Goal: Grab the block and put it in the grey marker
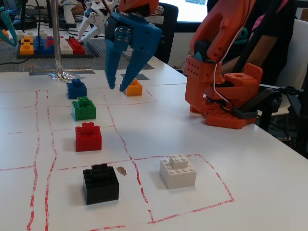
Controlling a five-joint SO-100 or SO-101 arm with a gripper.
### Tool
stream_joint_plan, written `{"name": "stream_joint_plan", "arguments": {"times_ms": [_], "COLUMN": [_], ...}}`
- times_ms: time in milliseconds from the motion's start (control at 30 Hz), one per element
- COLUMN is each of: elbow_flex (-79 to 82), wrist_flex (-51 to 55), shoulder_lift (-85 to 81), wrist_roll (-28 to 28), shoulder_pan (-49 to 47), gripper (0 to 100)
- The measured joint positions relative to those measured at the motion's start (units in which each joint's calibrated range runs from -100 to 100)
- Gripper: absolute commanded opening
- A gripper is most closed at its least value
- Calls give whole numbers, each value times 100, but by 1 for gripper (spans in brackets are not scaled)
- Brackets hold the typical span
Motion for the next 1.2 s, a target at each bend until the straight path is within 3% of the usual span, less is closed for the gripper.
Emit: {"name": "stream_joint_plan", "arguments": {"times_ms": [567, 1200], "elbow_flex": [-875, -1389], "wrist_flex": [80, -378], "shoulder_lift": [1521, 3025], "wrist_roll": [518, 523], "shoulder_pan": [1296, 1316], "gripper": [36, 38]}}
